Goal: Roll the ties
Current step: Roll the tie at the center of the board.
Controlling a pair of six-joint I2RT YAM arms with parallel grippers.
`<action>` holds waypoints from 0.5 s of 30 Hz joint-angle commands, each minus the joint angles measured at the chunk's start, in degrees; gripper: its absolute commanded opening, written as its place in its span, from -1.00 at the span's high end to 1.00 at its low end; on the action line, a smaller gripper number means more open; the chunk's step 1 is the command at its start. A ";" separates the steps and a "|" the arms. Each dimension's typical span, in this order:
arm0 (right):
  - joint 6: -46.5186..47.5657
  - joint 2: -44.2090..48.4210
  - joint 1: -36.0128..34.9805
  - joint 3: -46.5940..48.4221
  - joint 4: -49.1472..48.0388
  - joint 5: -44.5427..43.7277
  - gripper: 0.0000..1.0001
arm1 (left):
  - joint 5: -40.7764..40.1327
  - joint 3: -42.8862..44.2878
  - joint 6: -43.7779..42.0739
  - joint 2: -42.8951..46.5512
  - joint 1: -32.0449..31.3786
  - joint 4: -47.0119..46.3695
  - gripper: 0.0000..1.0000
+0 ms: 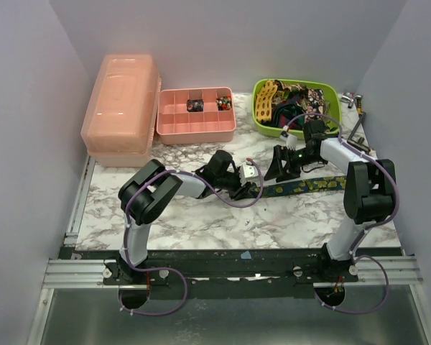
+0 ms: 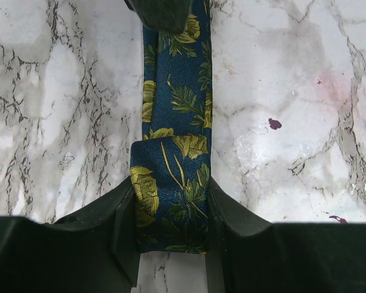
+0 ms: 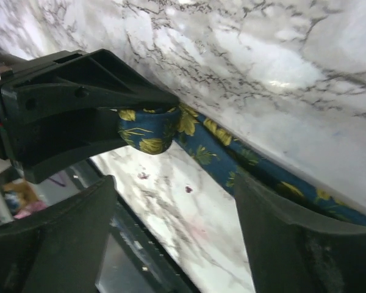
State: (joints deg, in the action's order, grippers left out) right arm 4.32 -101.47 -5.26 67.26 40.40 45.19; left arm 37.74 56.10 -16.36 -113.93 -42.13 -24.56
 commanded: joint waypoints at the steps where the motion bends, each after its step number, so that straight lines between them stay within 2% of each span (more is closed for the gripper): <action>1: -3.01 -2.96 -2.11 -0.73 -1.65 5.42 -0.44 | -3.72 -1.77 -1.07 -2.22 0.38 7.24 0.53; 7: -6.21 -8.92 -5.46 1.64 -3.37 8.44 -0.20 | -4.10 -1.30 -0.79 -2.35 0.33 7.59 0.52; 13: -6.41 -13.78 -6.86 2.51 -3.89 8.75 -0.18 | -4.29 -0.65 -0.87 -2.70 0.38 7.92 0.51; 15: -6.80 -14.64 -7.04 2.61 -4.43 8.76 0.00 | -4.20 -0.47 -0.83 -2.81 0.34 8.03 0.51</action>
State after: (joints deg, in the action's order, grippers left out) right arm -1.67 -114.19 -11.79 68.47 37.91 52.90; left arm 37.71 56.36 -16.32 -113.95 -42.13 -24.08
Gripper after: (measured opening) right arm 0.563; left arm 0.359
